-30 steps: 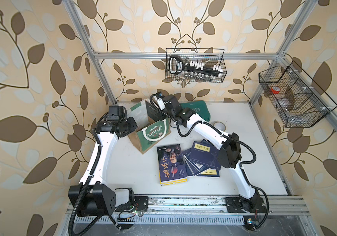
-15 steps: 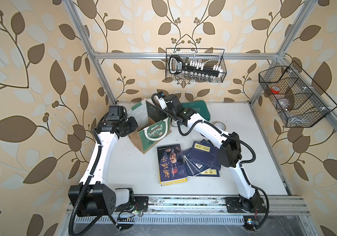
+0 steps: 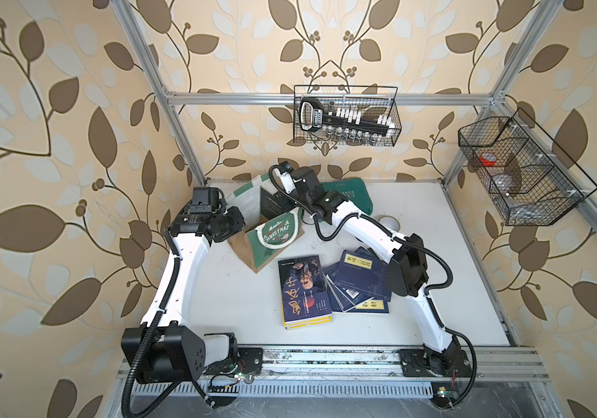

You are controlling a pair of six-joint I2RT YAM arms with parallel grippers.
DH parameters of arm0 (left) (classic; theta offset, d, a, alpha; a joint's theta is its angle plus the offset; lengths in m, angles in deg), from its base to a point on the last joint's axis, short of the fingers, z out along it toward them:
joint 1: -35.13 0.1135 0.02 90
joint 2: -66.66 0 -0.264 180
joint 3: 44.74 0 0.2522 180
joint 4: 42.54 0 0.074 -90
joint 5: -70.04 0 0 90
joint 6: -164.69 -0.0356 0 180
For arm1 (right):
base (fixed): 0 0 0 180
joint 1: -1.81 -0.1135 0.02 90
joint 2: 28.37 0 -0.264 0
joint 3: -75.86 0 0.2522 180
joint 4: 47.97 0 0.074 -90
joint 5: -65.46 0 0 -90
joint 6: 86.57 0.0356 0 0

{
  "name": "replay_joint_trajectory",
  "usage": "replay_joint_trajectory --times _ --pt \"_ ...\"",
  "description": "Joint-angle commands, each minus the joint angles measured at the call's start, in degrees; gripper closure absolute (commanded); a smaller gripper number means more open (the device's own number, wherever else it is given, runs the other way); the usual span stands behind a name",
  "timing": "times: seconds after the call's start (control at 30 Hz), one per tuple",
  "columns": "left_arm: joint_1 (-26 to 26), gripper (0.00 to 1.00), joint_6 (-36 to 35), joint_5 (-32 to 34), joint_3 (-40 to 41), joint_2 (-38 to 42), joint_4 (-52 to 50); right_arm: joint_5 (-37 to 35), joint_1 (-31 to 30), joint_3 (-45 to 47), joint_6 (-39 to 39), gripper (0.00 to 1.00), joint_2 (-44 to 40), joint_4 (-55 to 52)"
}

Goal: Put the books into the canvas bag
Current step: Place the book in the canvas bag.

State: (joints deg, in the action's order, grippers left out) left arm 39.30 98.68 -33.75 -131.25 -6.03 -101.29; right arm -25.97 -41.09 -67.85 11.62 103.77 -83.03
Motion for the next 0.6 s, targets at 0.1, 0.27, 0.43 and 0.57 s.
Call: replay_joint_trajectory --times 0.1,0.27,0.43,0.57 --pt "-0.25 0.67 -1.60 -2.37 -0.30 0.35 1.40 2.65 0.62 -0.37 -1.33 0.51 -0.92 -0.03" --pt "-0.22 0.58 -1.69 -2.68 -0.46 0.44 1.65 5.38 0.14 3.33 -2.45 0.40 -5.78 3.44" --pt "-0.23 0.30 -1.46 -3.35 -1.02 0.44 1.53 7.46 -0.80 10.00 -2.94 0.26 -12.26 6.67" --pt "-0.21 0.09 -1.55 -4.82 -1.03 0.82 1.55 8.99 -1.09 18.73 -1.46 0.17 -18.28 8.98"
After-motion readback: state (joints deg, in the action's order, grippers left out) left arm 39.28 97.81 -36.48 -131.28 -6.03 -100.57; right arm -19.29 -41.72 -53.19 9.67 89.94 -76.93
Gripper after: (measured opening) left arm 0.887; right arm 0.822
